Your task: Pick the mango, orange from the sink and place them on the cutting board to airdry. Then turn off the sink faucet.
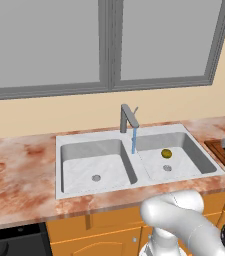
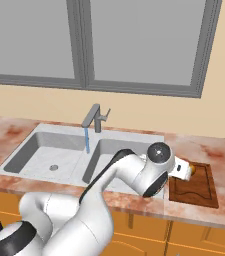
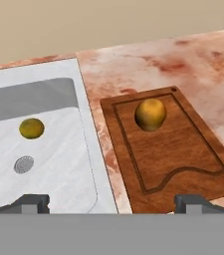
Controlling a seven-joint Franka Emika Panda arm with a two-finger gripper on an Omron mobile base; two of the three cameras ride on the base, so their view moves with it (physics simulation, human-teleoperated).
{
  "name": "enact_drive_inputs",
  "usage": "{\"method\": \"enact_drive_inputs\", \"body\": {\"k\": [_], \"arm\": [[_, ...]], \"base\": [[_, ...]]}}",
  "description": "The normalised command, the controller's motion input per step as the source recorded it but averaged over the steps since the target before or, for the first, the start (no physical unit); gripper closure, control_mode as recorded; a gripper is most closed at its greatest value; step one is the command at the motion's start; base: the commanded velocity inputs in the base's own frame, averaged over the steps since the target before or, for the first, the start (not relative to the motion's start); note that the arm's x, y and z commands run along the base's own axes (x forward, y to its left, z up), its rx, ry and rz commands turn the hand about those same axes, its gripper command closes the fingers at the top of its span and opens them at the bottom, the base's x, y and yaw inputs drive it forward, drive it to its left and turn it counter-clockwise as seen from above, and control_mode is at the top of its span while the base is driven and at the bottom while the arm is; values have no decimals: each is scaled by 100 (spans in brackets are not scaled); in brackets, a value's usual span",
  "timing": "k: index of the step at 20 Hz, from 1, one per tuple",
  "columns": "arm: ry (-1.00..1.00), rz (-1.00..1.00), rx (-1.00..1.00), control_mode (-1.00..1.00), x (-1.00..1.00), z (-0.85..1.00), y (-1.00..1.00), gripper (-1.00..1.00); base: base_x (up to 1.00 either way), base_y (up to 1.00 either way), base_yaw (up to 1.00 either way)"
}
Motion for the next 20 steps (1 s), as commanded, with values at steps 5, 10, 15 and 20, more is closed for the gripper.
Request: {"method": "enact_drive_inputs", "body": {"k": [5, 10, 15, 20], "arm": [[-1, 0, 0, -100, -31, 40, 41, -100], [11, 0, 2, -100, -15, 42, 22, -100], [-1, 1, 0, -100, -15, 10, 8, -100], [-8, 5, 1, -100, -7, 0, 4, -100]], "base": [[0, 0, 0], [0, 0, 0], [0, 0, 0], [0, 0, 0]]}}
